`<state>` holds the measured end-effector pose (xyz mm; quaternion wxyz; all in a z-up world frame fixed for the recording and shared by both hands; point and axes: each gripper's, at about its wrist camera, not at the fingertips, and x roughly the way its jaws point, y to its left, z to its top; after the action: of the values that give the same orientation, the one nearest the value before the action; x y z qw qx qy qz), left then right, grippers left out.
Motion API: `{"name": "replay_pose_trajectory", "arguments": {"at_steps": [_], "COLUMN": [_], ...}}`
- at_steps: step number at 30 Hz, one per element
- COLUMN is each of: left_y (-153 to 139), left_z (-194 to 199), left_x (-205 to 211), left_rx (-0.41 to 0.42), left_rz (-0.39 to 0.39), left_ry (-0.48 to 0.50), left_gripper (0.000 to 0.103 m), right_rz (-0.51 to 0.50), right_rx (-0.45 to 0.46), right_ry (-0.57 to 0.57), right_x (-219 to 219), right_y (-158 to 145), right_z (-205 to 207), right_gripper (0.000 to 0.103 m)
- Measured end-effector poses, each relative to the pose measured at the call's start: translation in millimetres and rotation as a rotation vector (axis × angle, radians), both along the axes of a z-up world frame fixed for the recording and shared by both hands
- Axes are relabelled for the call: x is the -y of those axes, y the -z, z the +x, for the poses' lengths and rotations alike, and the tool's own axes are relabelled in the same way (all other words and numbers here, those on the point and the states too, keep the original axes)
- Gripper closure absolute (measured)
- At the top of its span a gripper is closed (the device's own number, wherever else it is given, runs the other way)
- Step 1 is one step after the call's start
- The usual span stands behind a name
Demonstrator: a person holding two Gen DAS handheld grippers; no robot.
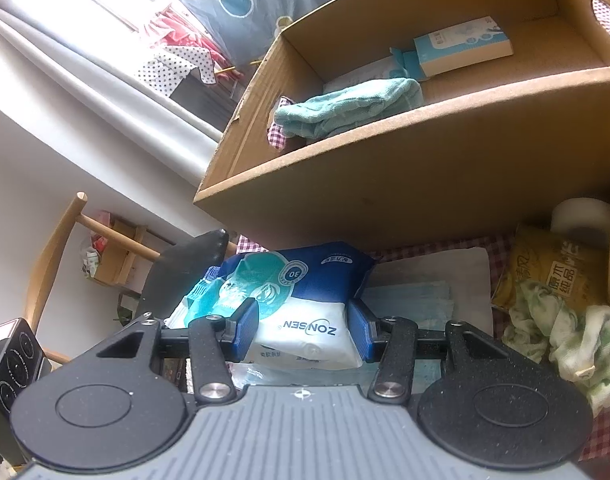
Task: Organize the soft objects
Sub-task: 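Lift the wet-wipes pack into the box with the right gripper and release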
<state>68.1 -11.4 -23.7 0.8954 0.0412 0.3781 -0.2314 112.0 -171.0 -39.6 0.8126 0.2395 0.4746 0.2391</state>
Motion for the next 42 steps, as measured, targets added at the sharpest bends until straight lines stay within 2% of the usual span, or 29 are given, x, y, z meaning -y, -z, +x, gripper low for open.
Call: {"name": "replay_pose_trajectory", "arguments": {"at_steps": [16, 25, 30, 35, 38, 42], "left_y": [-31.9, -77.5, -98.8, -104.6, -97.8, -81.3], "left_z": [-24.7, -40.4, -19.3, 13.4, 33.9, 65.5], "left_x": [-0.3, 0.8, 6.5, 13.3, 15.0, 11.9], "left_rx": [0.097, 0.248, 0.308, 0.319, 0.294, 0.225], "left_rz": [-0.002, -0.019, -0.035, -0.067, -0.090, -0.122], "left_ry": [-0.019, -0.028, -0.016, -0.014, -0.024, -0.050], "left_gripper": [0.006, 0.006, 0.006, 0.006, 0.006, 0.006], "right_rz": [0.048, 0.097, 0.111, 0.101, 0.074, 0.044], "right_rx": [0.079, 0.187, 0.249, 0.272, 0.267, 0.202], "right_ry": [-0.027, -0.053, -0.058, -0.065, -0.080, -0.113], "right_x": [4.8, 7.6, 12.2, 20.4, 25.6, 28.5], "right_y": [-25.4, -67.2, -93.2, -109.4, -111.0, -100.3], "right_z": [-23.6, -37.6, -27.3, 3.6, 31.0, 70.8], "right_gripper": [0.051, 0.051, 0.051, 0.051, 0.051, 0.051]}}
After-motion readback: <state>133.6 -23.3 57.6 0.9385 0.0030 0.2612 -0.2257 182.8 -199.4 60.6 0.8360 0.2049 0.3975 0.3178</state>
